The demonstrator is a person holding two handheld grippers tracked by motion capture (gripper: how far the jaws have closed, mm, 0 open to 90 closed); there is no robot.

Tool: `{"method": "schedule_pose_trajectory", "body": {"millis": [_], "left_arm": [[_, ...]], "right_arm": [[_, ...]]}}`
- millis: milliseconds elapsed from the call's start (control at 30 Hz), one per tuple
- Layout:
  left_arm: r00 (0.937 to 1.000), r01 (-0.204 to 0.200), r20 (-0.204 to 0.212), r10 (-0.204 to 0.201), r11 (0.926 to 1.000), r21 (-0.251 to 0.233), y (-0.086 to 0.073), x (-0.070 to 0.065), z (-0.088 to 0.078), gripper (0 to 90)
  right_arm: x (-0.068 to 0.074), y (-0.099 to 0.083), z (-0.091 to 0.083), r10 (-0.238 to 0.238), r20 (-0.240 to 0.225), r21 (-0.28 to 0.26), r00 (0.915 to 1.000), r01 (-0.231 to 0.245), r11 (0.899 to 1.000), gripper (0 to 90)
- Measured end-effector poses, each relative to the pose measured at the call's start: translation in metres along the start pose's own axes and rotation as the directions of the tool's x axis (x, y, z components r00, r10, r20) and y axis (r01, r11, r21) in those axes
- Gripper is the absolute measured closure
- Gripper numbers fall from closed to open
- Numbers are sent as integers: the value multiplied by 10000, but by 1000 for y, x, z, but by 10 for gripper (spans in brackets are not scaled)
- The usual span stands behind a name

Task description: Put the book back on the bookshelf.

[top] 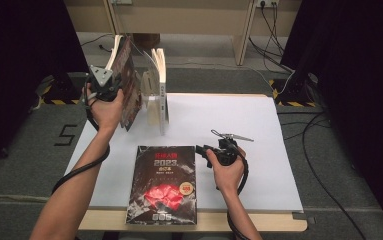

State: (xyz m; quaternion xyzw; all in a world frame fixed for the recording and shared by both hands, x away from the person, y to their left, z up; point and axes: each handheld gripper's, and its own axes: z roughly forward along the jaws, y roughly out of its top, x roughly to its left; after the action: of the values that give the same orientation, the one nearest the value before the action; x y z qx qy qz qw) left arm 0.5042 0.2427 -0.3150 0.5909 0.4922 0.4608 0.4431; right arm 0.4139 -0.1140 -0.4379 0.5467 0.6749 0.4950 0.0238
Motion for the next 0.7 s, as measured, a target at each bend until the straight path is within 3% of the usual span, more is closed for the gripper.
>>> {"method": "schedule_pose_trajectory", "body": {"millis": [233,700], "left_arm": [[9997,-142,-218,146,9997,174,-13,-3,10,832],[9992,-302,-235,312,9987,413,-25,-9,23,831]], "right_arm": [[0,0,-1,53,-12,16,10000,-53,10000,587],[0,-1,1,120,-11,86,9999,-120,9999,586]]}}
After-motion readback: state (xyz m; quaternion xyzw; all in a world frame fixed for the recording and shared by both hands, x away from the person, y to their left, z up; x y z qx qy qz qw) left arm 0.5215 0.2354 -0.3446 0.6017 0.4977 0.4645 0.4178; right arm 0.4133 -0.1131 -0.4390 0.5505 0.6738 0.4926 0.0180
